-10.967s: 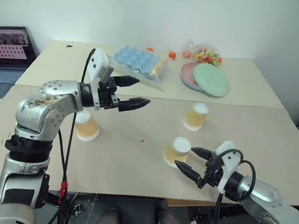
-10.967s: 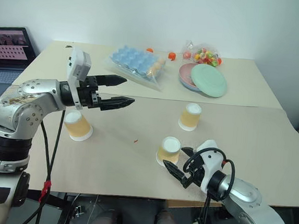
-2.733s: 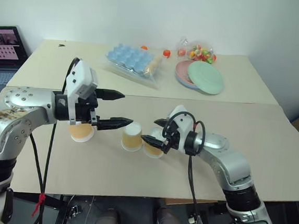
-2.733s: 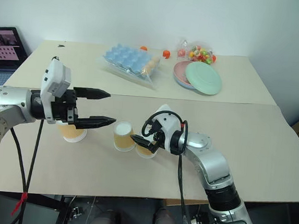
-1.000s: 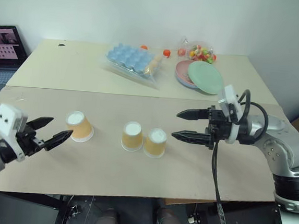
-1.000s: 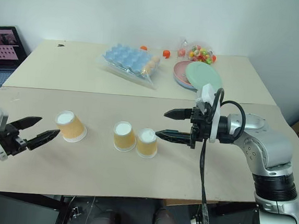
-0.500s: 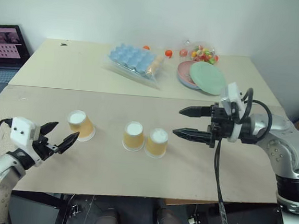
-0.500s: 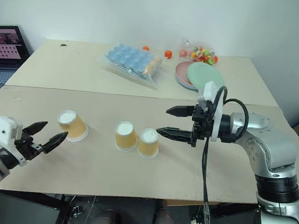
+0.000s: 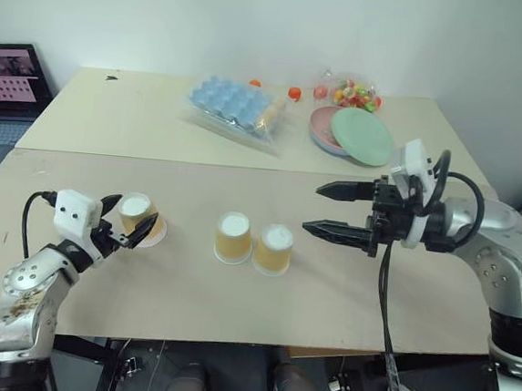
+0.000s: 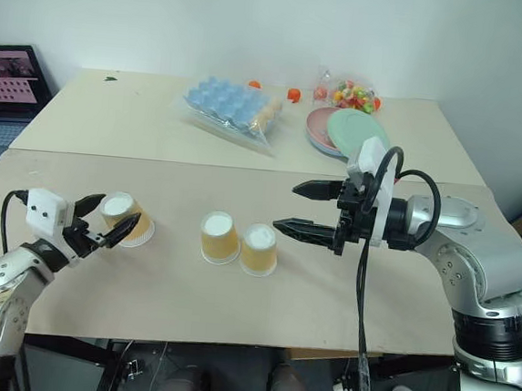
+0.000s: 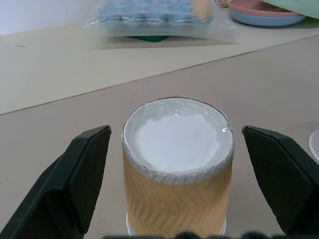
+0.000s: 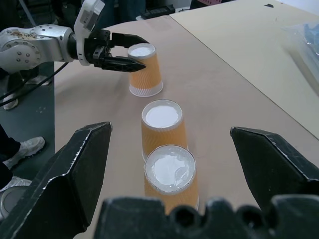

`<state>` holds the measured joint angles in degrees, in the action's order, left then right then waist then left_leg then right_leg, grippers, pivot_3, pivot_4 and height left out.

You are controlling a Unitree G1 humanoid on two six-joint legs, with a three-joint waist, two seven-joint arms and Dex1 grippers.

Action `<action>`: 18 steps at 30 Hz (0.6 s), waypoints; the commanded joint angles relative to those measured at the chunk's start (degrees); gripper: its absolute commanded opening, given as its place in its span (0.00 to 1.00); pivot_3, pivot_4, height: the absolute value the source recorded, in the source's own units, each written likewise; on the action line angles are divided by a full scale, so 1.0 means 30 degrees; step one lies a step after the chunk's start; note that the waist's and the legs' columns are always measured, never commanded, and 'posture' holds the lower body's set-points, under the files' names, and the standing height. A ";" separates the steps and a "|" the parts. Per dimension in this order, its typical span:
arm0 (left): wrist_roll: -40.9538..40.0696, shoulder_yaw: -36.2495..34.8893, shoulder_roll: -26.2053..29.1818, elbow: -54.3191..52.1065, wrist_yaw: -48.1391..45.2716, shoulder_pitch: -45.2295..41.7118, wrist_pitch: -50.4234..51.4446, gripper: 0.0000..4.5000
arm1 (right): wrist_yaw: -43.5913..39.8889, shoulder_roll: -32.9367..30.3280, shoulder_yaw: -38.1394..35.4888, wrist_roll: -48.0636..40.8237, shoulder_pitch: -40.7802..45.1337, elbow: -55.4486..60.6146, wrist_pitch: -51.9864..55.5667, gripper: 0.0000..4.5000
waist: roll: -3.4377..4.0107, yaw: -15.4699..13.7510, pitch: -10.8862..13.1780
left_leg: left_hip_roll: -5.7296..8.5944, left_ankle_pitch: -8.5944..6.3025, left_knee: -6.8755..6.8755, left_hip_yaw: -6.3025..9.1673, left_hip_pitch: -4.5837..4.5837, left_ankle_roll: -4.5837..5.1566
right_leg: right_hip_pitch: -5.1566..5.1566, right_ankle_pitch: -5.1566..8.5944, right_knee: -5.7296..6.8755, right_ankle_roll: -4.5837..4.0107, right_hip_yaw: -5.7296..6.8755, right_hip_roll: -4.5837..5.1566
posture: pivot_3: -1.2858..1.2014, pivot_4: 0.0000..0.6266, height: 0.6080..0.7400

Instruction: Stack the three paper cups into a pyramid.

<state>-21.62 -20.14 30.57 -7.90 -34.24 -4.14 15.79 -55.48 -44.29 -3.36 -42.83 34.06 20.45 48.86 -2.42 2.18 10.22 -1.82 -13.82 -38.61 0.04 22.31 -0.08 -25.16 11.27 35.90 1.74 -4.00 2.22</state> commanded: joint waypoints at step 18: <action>-0.0298 0.1001 0.0525 0.0291 -0.0077 -0.4078 0.0598 0.58 | 0.1295 -0.0617 -0.1056 -0.0887 -0.0513 0.1077 0.0136 1.00 | -0.0001 -0.0031 0.0000 | 0.0001 0.0000 -0.0005 0.0007 -0.0002 0.0000 | 0.0002 0.0007 0.0009 0.0016 0.0004 -0.0003 | 0.52 0.24 1.00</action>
<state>-21.04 -18.02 30.14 -5.04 -34.02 -10.66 15.25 -52.15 -45.39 -3.86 -44.09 32.74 21.39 49.18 -2.42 2.08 10.22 -1.81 -13.82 -38.63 0.06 22.31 -0.08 -25.16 11.29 35.92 1.80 -3.99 2.22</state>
